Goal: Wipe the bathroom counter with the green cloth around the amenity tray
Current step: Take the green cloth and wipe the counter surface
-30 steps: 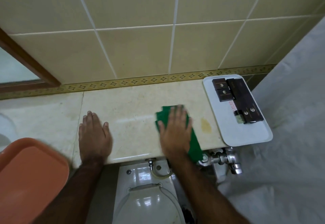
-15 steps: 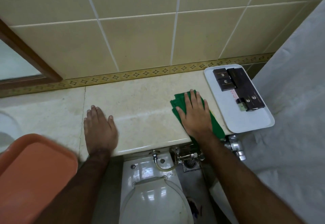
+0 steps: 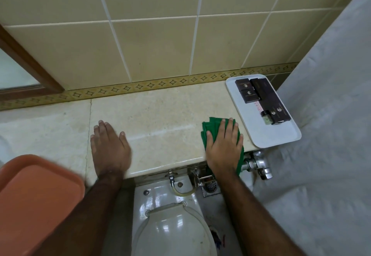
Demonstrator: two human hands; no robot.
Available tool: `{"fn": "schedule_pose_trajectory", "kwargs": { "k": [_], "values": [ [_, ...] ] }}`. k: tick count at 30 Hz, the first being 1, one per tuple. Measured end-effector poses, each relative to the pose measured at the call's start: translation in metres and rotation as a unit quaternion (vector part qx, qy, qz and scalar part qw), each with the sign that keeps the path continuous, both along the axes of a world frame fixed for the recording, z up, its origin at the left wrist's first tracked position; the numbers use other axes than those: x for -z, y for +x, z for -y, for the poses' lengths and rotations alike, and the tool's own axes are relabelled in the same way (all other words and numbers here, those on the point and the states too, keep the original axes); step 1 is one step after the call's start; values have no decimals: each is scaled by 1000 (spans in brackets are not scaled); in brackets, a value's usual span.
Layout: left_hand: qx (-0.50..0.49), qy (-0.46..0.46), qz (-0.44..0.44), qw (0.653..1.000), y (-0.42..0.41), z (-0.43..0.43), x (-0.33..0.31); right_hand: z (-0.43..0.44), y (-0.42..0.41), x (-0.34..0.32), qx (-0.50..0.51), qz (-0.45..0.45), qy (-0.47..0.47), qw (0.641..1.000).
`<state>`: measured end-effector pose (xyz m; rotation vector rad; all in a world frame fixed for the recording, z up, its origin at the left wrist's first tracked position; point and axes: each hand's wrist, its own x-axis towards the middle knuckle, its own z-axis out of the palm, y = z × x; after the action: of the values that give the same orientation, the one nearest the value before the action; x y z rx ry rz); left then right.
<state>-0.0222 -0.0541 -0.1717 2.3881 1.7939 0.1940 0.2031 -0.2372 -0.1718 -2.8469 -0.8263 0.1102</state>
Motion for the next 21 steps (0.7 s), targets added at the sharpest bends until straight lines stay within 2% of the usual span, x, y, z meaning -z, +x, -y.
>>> {"fn": "schedule_pose_trajectory", "kwargs": {
  "k": [6, 9, 12, 14, 17, 19, 21],
  "values": [
    [-5, 7, -1, 1000, 0, -1, 5, -48, 21, -1, -14, -10, -35, 999],
    [-4, 7, -1, 1000, 0, -3, 8, -72, 20, -2, -124, -7, -48, 991],
    [1, 9, -2, 1000, 0, -2, 8, -59, 12, -2, -249, -6, -46, 967],
    [0, 8, 0, 1000, -1, -3, 8, -38, 13, -1, -209, -11, -39, 977],
    [1, 7, 0, 1000, -2, -2, 7, -22, 12, -2, -53, -12, -27, 998],
    [-1, 4, 1, 1000, -1, -2, 7, -28, 8, -3, -15, -14, -32, 999],
    [-4, 6, -1, 1000, -1, -3, 9, -44, 6, -3, -25, -14, -30, 999]
  ]
}}
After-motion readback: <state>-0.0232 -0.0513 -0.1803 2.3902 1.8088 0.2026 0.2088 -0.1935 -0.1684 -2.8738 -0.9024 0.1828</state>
